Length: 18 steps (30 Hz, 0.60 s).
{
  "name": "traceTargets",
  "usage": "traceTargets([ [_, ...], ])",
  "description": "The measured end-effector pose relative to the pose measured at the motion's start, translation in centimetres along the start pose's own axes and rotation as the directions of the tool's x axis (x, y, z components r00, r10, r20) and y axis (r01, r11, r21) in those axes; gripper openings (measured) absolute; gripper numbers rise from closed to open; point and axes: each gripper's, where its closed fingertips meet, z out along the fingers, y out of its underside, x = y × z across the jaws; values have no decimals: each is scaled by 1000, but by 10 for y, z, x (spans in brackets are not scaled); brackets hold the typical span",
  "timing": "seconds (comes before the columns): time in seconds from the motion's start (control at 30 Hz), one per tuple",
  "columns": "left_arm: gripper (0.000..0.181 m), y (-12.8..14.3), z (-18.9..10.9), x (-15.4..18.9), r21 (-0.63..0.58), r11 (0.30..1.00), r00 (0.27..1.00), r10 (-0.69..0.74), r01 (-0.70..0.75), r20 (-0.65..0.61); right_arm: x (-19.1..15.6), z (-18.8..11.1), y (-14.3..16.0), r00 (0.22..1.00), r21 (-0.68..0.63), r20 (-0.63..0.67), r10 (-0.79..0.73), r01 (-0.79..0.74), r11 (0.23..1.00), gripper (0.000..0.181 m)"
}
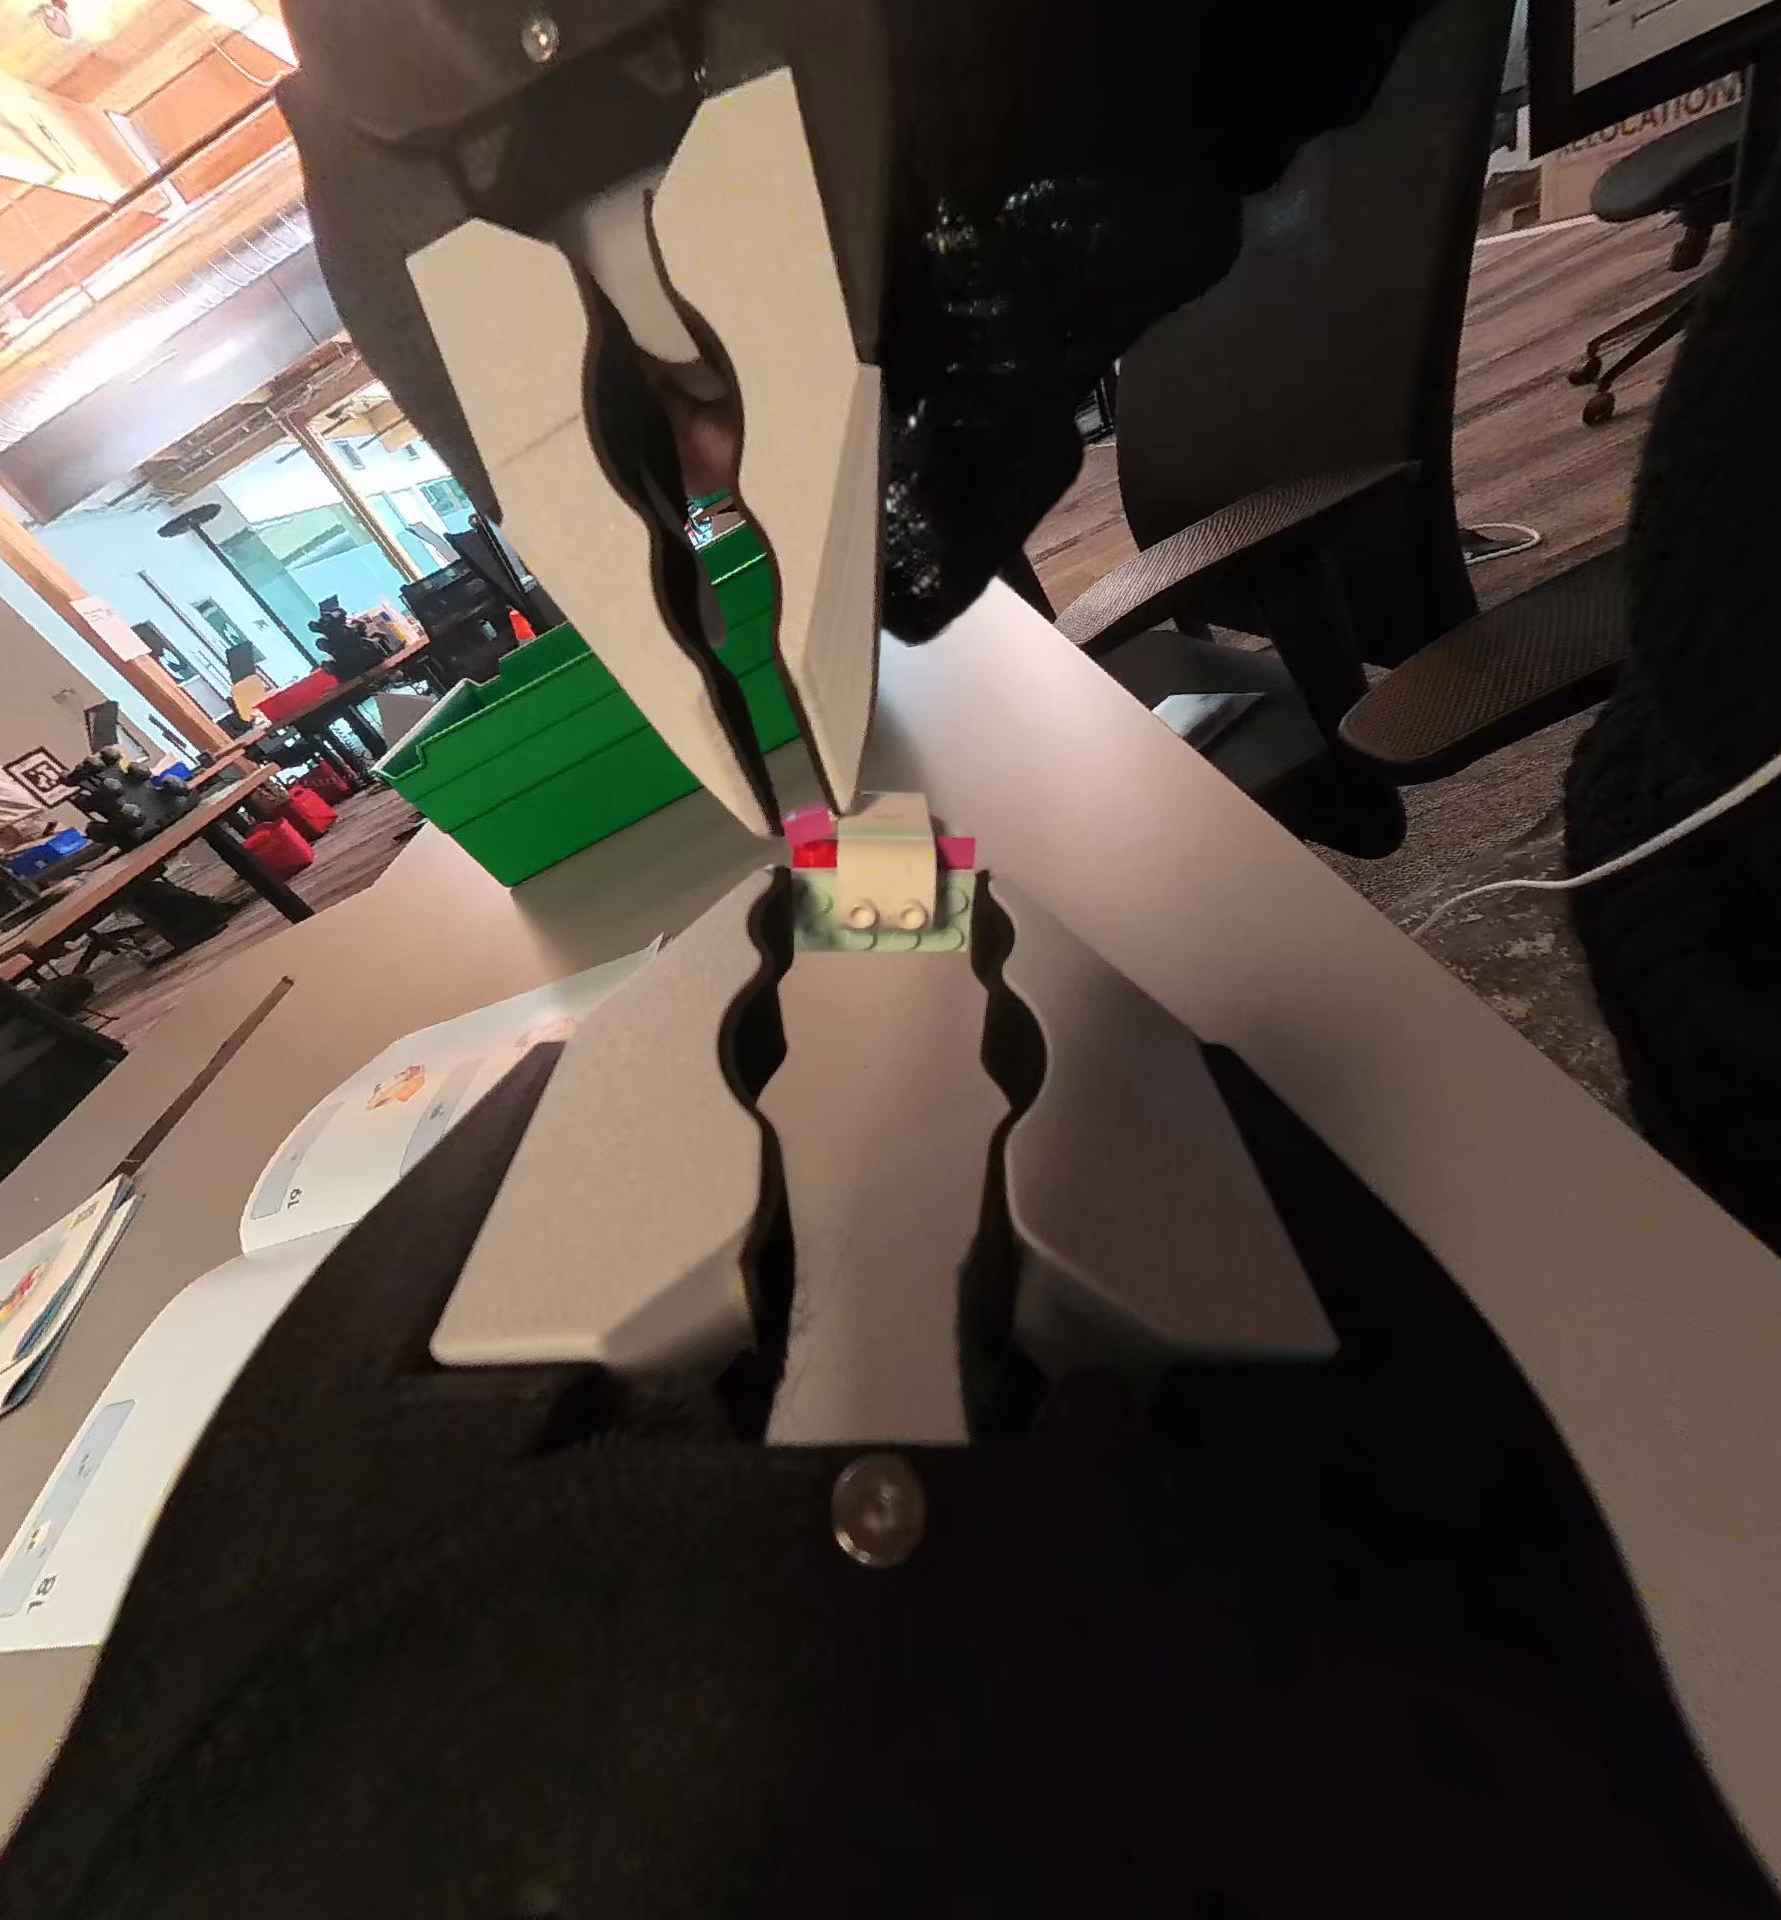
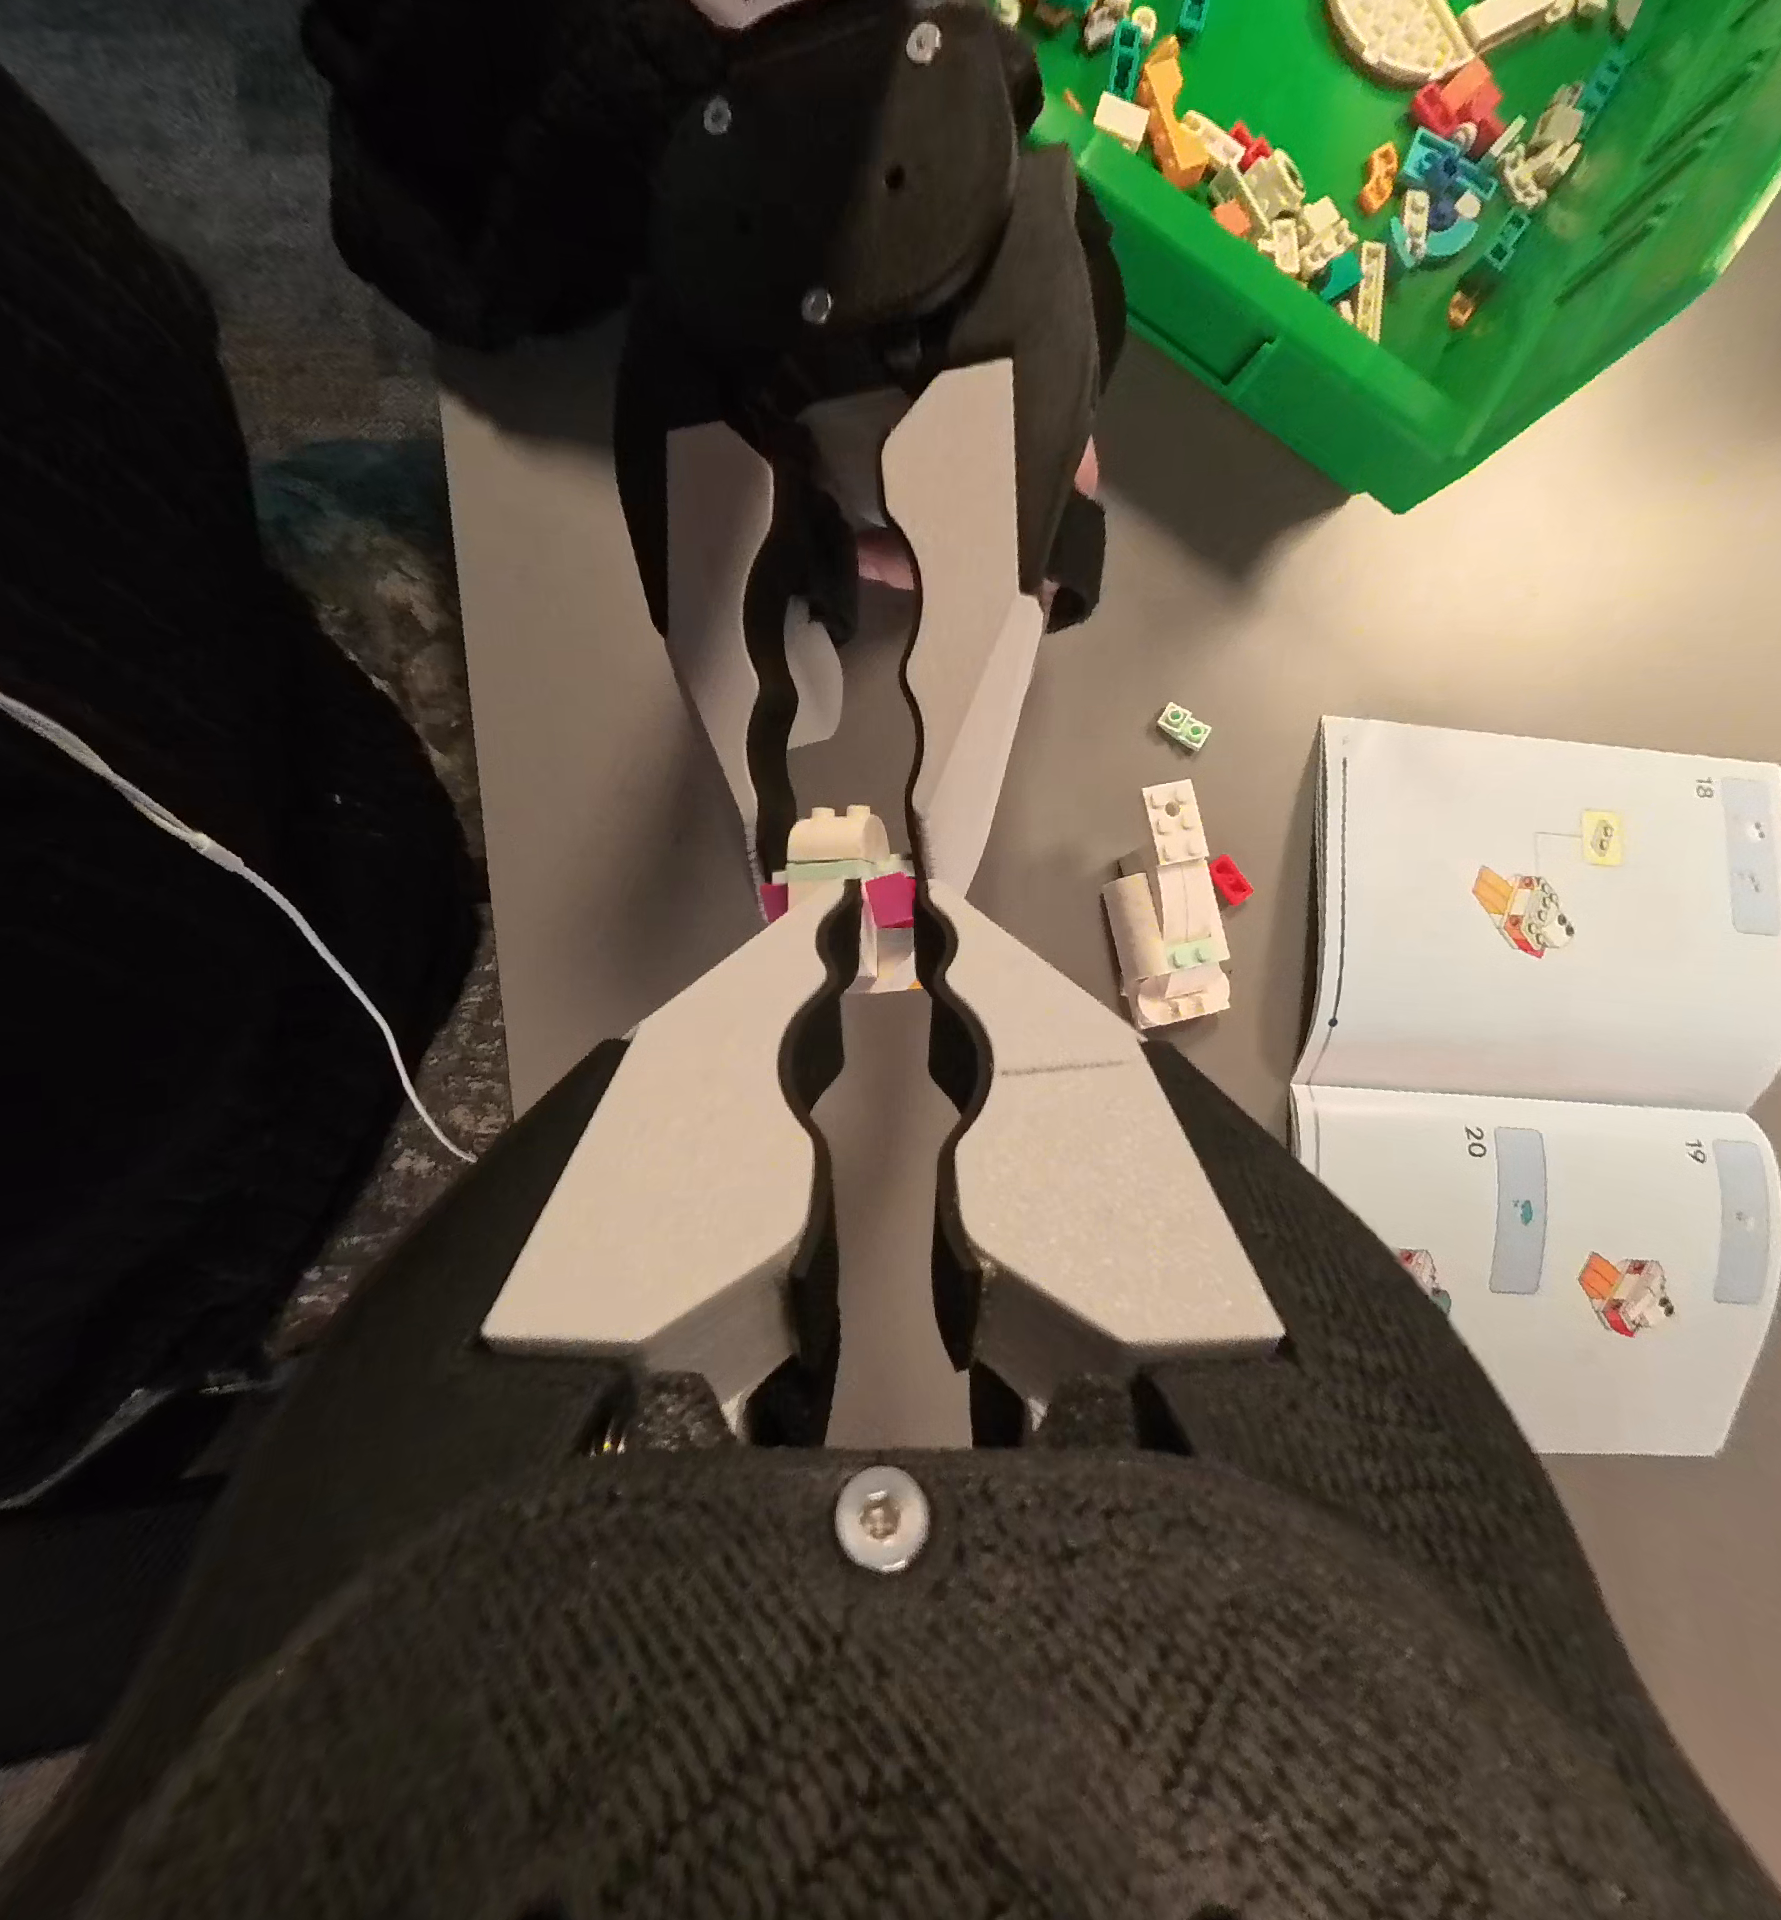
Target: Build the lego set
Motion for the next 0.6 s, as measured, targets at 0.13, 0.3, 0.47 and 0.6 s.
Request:
traceTargets([
  [0.13,33,0,0,0,0,1000,1000,1,-1,-1,0,1,0,1000,-3,7,22,-22,1000,9],
  [0.3,33,-1,0,1,3,1000,1000,1,-1,-3,-1,0,0,999,2,8,45,-45,999,10],
  [0.47,33,-2,0,0,11,1000,1000,2,-2,4,3,-5,1,998,18,-16,53,-53,998,14],
  [0.6,33,-5,-2,-3,29,1000,1000,-6,5,15,12,-15,-2,994,116,-52,99,-93,989,11],
])
